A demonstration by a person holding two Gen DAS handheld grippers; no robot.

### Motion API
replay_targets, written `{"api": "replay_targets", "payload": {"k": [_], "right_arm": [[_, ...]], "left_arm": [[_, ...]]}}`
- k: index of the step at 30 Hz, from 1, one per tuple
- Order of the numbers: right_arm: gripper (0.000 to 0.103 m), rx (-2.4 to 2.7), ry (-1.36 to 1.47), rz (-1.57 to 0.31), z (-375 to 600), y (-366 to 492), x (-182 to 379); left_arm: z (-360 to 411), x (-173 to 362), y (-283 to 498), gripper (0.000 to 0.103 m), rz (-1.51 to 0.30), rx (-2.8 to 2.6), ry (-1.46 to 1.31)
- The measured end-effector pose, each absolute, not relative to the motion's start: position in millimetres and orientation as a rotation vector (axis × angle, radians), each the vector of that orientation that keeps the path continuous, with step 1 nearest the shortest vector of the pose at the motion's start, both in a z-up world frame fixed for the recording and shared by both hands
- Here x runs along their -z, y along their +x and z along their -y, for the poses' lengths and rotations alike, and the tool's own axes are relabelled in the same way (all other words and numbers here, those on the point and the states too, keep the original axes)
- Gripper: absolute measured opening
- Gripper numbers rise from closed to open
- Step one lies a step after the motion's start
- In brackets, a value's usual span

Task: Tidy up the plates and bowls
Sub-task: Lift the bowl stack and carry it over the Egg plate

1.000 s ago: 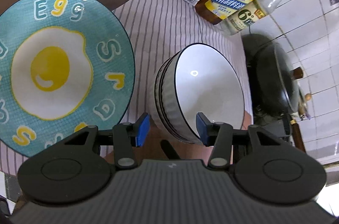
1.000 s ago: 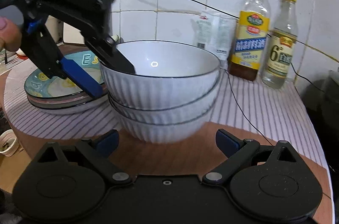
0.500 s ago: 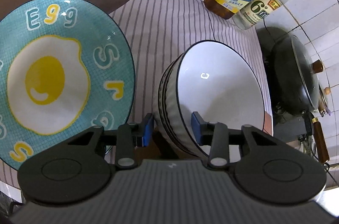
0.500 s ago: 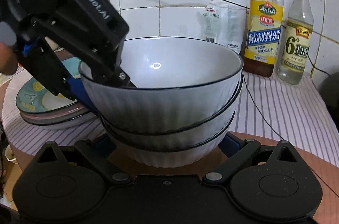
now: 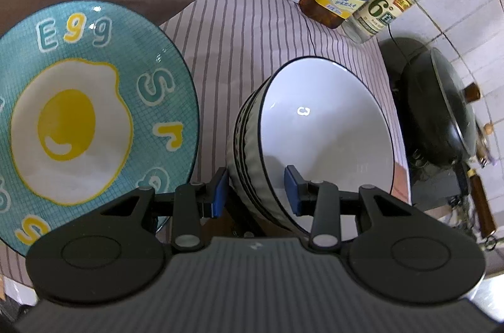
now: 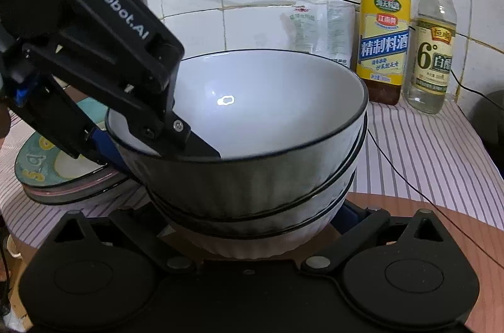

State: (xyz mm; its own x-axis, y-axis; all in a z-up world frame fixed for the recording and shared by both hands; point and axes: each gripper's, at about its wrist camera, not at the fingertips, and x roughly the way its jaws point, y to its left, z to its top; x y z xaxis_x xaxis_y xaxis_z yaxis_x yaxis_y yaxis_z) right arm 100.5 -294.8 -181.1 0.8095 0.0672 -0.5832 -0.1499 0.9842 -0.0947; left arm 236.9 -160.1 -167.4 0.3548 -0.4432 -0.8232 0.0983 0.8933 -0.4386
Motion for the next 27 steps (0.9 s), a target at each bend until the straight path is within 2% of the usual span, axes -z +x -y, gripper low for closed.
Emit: {"api": "replay_targets", "payload": {"k": [16, 27], "right_arm": [[0.101, -0.076, -0.143, -0.566, 286.7, 88.8, 184.1], [0.101, -0.092, -0.177, -0.479, 269.1, 87.7, 158.7]], "left_arm": [[170.9, 155.8, 223.2, 0.036, -1.105, 0.392, -0.190], [155.5, 115.3, 221.8, 0.035, -1.046, 0.406, -0.170]]}}
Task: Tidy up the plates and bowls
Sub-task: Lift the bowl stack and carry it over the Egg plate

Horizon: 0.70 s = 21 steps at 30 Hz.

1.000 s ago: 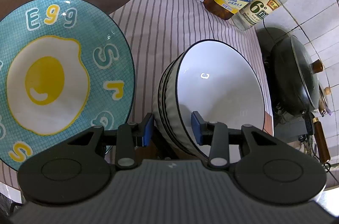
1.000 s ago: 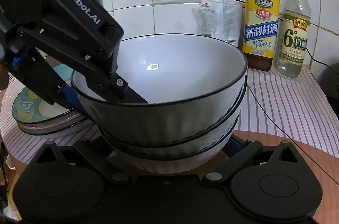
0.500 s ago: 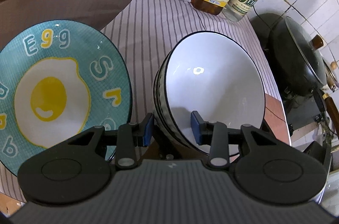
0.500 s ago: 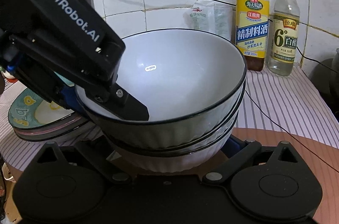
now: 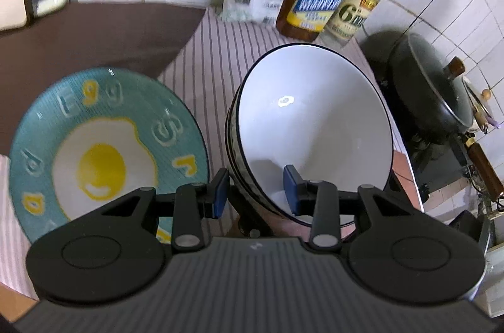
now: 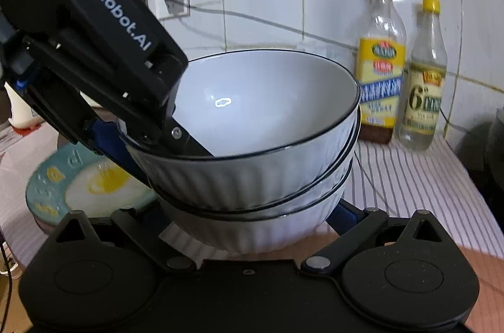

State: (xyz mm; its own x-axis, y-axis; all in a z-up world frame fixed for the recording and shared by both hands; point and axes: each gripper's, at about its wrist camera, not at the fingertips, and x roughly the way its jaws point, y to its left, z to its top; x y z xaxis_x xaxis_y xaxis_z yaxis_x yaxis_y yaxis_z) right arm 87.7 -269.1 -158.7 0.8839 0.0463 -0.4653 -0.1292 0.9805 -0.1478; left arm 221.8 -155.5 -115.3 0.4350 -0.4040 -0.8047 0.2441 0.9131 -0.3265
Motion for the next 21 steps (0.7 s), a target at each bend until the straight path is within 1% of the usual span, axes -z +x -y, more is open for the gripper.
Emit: {"api": "replay_targets", "payload": {"k": [11, 15, 21], "right_arm": [[0.101, -0.198, -0.205, -0.413, 215.3, 108.2, 130.0], [0.101, -0.264, -0.209, -0.475, 188.2, 123.6, 125.6], [0.101, -0.313, -0.191, -0.469, 156.0, 134.1, 131.7]], "left_arm": [[99.9, 69.6, 214.6, 0.035, -0.973, 0.335, -0.145], [80.5, 60.8, 210.2, 0.035, -0.978, 0.288, -0.065], [42.0, 56.9, 216.0, 0.035, -1.005, 0.252, -0.102]]}}
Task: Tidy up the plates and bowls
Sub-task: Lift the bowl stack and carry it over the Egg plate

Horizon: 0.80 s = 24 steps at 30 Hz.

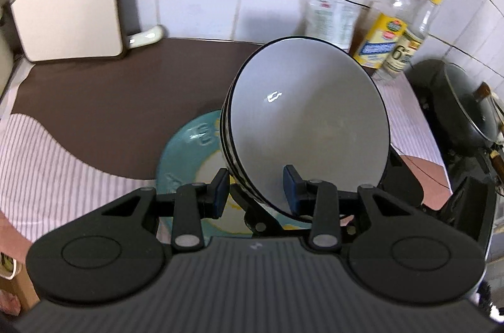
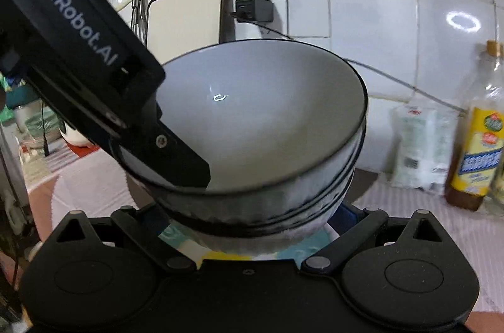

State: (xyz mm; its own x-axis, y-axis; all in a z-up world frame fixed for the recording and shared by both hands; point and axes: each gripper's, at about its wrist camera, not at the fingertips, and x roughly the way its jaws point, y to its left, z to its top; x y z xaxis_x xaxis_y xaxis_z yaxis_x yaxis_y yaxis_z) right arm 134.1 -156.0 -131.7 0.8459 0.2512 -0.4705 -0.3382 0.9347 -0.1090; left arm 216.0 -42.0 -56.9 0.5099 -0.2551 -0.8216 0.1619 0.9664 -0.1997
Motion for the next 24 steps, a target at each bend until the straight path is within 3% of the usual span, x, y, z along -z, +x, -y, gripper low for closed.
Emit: {"api": "replay_targets", "payload": {"k": [24], "right_arm": [[0.101, -0.252, -0.215, -0.629, 131.6, 141.0, 182.1]], "left_arm": [[9.2, 118.9, 223.5, 0.035, -1.142, 0.281, -0.164]]}}
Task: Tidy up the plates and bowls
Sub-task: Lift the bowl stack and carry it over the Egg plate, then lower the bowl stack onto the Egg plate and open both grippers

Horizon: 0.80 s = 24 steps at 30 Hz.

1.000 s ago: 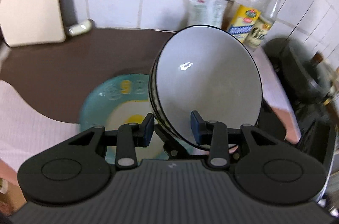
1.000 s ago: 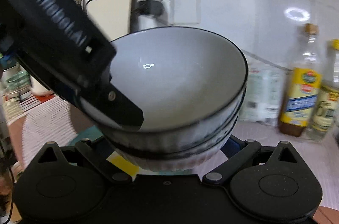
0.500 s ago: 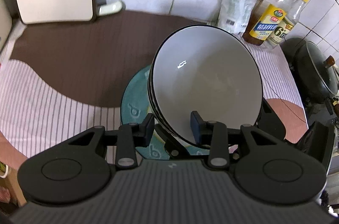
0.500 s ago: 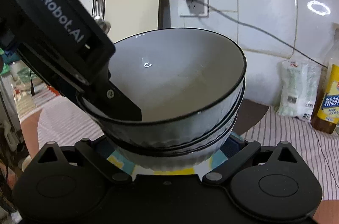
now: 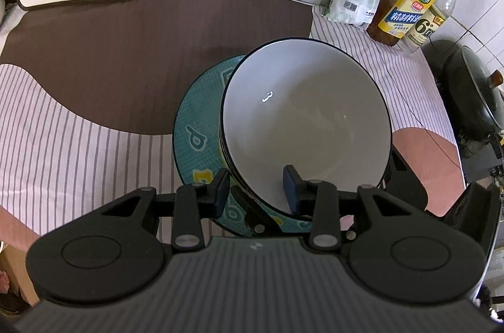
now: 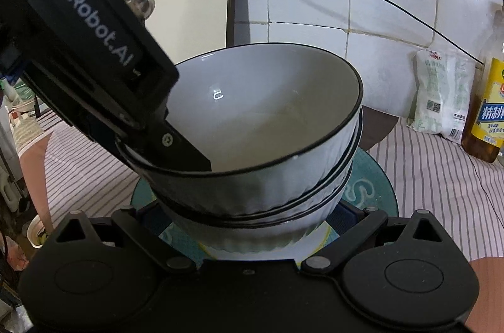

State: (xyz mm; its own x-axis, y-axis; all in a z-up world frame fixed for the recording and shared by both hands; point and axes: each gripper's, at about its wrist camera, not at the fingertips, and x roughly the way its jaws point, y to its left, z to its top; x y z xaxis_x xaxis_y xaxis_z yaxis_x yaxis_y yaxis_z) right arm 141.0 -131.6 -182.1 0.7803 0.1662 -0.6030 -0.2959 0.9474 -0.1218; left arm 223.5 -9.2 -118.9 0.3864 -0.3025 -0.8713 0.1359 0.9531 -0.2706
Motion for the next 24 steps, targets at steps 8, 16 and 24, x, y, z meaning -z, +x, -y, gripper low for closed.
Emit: {"api": "replay_targets", "payload": {"k": [8, 16, 24], "right_arm": [[0.101, -0.241, -0.209, -0.640, 129.4, 144.0, 183.6], [0.101, -0.224, -0.193, -0.644, 127.4, 140.6, 187.2], [0.100, -0.214, -0.204, -0.684, 125.8, 143.6, 182.2]], "left_arm": [[12.0, 121.1, 229.7, 0.035, -1.150, 0.285, -0.150], [13.2, 122.7, 227.0, 0.034, -1.147, 0.288, -0.142], [19.2, 119.0, 221.1, 0.035, -1.114, 0.256, -0.109]]}}
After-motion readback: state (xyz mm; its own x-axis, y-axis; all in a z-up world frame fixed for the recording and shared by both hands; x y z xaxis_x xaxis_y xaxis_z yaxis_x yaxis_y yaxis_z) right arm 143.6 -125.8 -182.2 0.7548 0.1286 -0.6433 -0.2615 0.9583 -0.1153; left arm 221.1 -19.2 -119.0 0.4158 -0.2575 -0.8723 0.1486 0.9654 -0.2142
